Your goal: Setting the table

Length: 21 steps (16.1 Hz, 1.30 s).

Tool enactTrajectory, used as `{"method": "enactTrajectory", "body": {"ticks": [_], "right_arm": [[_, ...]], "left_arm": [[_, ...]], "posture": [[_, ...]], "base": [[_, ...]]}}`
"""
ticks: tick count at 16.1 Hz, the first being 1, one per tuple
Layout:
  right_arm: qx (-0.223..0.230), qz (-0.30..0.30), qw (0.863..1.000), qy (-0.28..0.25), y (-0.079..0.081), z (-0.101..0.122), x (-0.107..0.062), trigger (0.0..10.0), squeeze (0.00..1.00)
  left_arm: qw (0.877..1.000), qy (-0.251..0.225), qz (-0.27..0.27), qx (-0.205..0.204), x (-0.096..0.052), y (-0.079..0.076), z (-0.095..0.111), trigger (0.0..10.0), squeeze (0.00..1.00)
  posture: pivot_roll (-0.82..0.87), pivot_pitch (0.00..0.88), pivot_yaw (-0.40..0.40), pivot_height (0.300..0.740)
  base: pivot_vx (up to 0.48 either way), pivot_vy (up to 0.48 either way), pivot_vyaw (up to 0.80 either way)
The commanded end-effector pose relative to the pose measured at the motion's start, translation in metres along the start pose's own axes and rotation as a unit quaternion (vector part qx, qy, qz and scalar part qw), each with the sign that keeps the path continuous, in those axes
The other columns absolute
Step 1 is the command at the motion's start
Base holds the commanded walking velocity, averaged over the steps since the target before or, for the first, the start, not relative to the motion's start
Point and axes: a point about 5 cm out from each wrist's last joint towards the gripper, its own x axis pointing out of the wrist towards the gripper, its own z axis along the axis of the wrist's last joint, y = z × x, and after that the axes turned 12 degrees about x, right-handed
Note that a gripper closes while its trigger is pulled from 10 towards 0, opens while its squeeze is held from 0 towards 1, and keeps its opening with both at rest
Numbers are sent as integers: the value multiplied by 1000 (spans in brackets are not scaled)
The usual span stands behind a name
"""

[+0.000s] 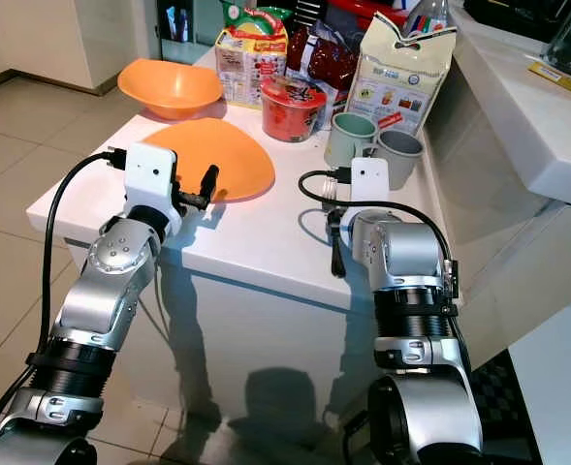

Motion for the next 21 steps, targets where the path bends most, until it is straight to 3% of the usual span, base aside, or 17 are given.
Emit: {"method": "enactTrajectory", "body": {"ticks": [1,20,21], "right_arm": [[6,-4,1000,28,-5,-10,3,0,0],[10,-2,1000,24,-4,-6,2,0,0],[10,-11,996,86,-7,-17,4,10000,0]], "left_arm": [[1000,-3,-4,2,-1,-4,3,10000,0],[1000,-2,-3,3,-2,-3,3,10000,0],[1000,-2,-3,2,-2,-3,3,10000,0]], "posture": [[122,0,-158,740],[123,0,-156,740],[121,0,-163,740]], "base": [[0,0,0],[0,0,0],[0,0,0]]}}
